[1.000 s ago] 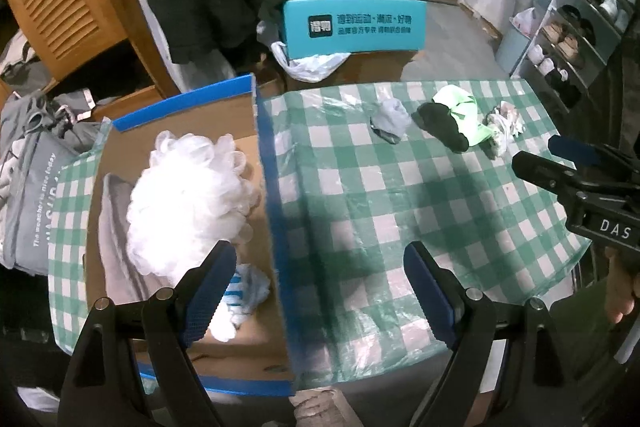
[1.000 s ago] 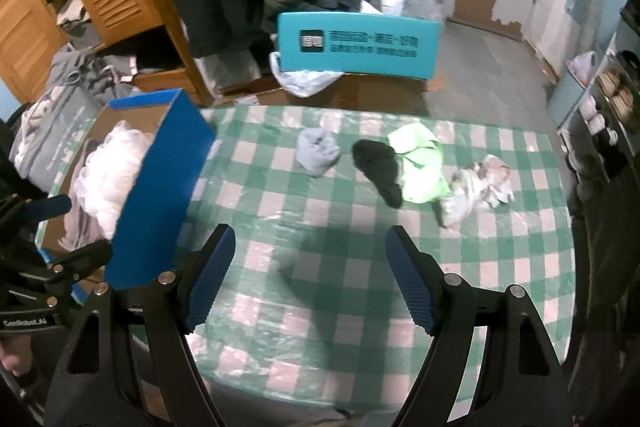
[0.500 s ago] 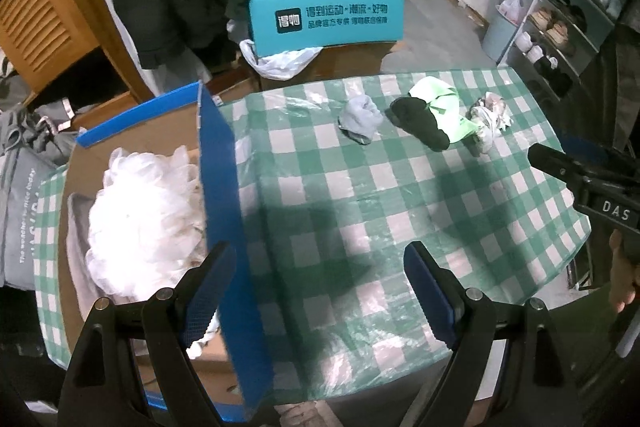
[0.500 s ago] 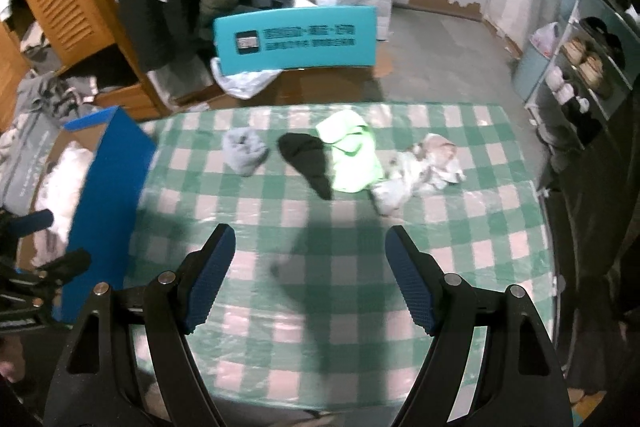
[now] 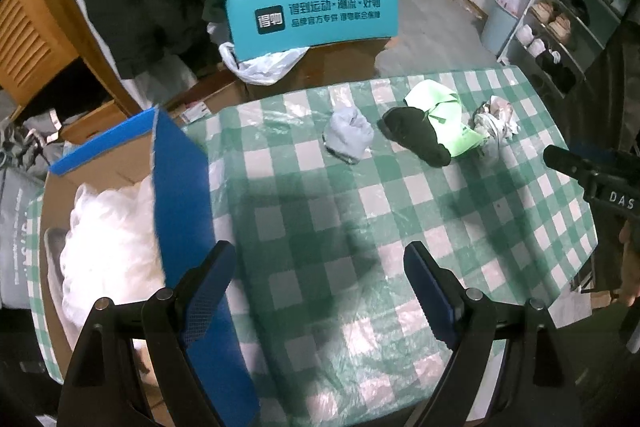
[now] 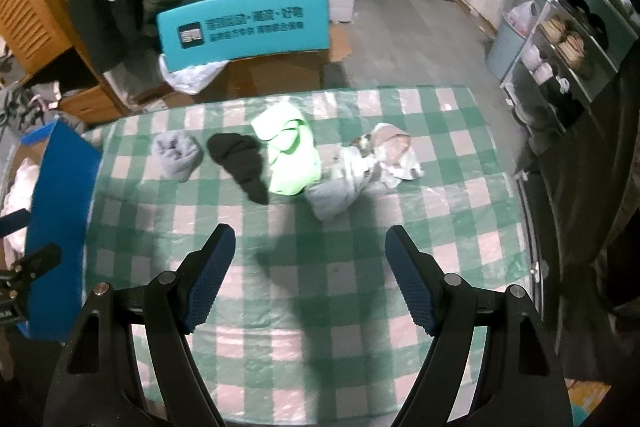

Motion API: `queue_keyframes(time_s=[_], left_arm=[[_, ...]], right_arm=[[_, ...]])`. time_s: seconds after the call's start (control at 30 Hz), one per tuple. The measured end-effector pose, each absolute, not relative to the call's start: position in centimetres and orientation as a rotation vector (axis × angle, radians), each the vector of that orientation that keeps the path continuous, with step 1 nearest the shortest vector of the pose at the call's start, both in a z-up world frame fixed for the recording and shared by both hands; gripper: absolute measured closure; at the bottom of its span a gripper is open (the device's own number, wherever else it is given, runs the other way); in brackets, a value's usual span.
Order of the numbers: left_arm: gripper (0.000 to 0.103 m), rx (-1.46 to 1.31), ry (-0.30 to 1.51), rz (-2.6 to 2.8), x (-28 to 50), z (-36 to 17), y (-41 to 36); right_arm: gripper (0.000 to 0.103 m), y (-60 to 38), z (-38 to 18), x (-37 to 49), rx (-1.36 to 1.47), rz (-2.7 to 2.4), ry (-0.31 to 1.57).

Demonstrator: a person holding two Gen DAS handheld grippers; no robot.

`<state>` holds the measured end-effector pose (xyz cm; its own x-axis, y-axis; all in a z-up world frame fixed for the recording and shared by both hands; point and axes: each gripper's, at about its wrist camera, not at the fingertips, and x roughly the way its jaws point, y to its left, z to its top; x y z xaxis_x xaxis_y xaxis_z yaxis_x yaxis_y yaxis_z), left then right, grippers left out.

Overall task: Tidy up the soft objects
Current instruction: 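Move both tools from the box over the socks and cloths on the table, then grasp the grey sock with the left tool while the right tool grasps the crumpled white cloth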

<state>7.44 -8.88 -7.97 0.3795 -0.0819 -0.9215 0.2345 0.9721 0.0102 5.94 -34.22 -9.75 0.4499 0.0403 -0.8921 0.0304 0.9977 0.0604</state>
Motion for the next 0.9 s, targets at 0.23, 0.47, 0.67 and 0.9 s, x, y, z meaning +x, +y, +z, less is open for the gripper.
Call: queue_keyframes(time_s=[0.23,0.47,0.67,0.9], left_arm=[[0.016,0.159,1.171,-0.235,10.6,-7.6,-10.4],[0.016,0.104,1.203,-0.247,15.4,-8.3,-11.1],[0.016,0.107,1.231,-0.253,18.5,-10.5,-12.0],[0.016,0.086,1.284,-0.248,20.4,-13.8,-12.5]], right_arm=[[0.025,-36.0,-10.0,9.3,0.035,0.001,1.171],[0.025,-39.0,-11.7,13.9,0.093,-0.046,1.241],[0.025,-40.1,-15.5,16.4,0.139,-0.100,1.305],[0.025,-40.3,-18.2,17.6,0.196,-0.111,1.352]])
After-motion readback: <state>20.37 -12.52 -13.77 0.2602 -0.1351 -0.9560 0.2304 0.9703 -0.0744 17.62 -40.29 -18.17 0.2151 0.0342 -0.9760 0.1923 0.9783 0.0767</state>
